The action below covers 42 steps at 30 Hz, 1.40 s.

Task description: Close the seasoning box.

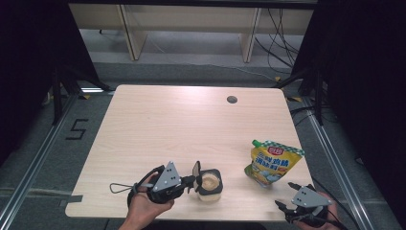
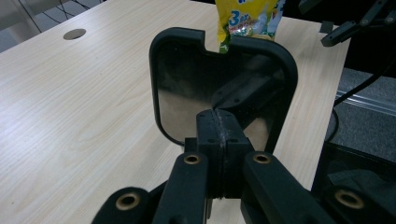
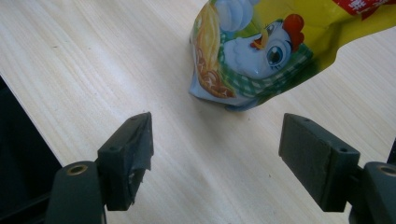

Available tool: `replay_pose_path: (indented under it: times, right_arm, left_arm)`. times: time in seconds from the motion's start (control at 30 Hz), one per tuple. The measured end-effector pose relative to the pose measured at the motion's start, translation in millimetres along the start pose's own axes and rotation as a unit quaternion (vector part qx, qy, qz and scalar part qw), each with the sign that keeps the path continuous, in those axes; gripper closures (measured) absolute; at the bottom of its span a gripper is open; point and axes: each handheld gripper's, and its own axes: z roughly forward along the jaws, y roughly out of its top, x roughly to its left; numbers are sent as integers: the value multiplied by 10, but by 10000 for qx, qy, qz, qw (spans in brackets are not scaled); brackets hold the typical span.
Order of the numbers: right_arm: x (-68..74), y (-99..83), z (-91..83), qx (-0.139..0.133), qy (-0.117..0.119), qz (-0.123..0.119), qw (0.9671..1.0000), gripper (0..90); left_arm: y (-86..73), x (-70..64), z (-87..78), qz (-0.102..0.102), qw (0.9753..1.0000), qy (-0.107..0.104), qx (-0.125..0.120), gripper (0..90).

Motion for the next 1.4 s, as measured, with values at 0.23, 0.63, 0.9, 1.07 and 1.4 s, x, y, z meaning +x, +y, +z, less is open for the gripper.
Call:
replay_pose_path:
  times: [0.23, 0.63, 0.9, 1.07, 1.4]
  right_arm:
    - [-8, 0, 0, -14, -16, -62, 10000, 272]
    - [1, -2, 13, -9, 19, -61, 10000, 272]
    - [-6, -4, 17, -3, 25, -171, 9999, 272]
    - [-3, -3, 19, -10, 20, -155, 9999, 272]
    - [-3, -7, 23, -5, 23, -178, 9998, 271]
  left_arm:
    - [20, -16, 104, 61, 9999, -95, 18, 882]
    - [14, -31, 229, -40, 9998, -155, 116, 876]
    - [-6, -33, 269, -35, 9996, -210, 175, 873]
    - [2, -20, 251, -154, 9995, -251, 90, 829]
    - [-10, 43, 162, -382, 9984, -412, -82, 459]
